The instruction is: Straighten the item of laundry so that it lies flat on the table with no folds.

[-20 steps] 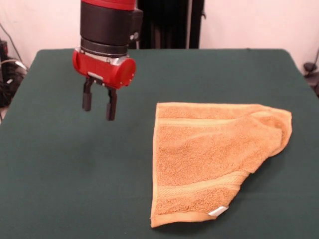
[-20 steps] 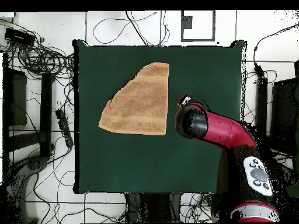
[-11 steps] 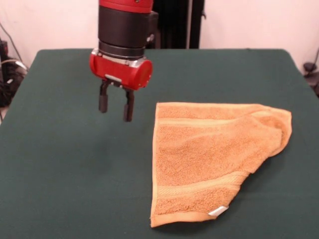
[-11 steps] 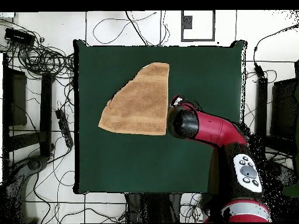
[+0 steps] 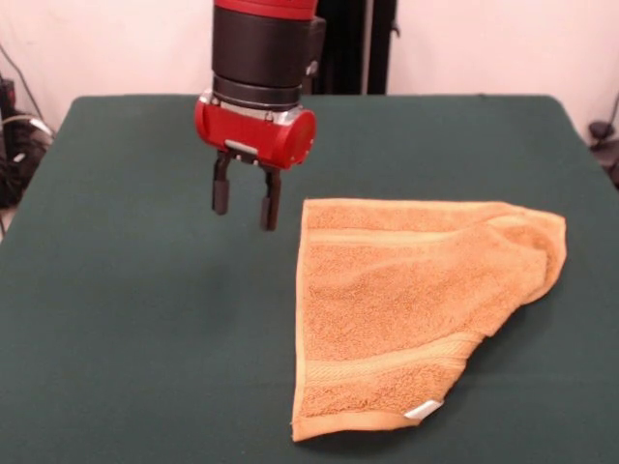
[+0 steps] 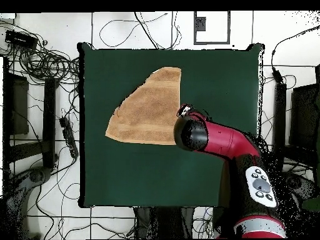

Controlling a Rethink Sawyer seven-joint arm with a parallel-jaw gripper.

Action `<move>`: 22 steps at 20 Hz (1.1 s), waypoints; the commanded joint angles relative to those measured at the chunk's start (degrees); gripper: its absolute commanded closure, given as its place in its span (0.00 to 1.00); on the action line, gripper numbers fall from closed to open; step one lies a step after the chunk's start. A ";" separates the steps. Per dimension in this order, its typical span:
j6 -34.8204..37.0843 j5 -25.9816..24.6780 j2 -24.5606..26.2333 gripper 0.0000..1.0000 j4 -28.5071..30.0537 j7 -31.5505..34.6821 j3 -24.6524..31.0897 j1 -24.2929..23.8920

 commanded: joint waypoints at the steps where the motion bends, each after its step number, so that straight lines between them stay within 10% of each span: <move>1: -1.77 0.54 2.12 0.00 5.98 6.17 8.94 1.15; 22: -7.93 1.49 5.27 0.00 9.79 9.93 8.47 4.59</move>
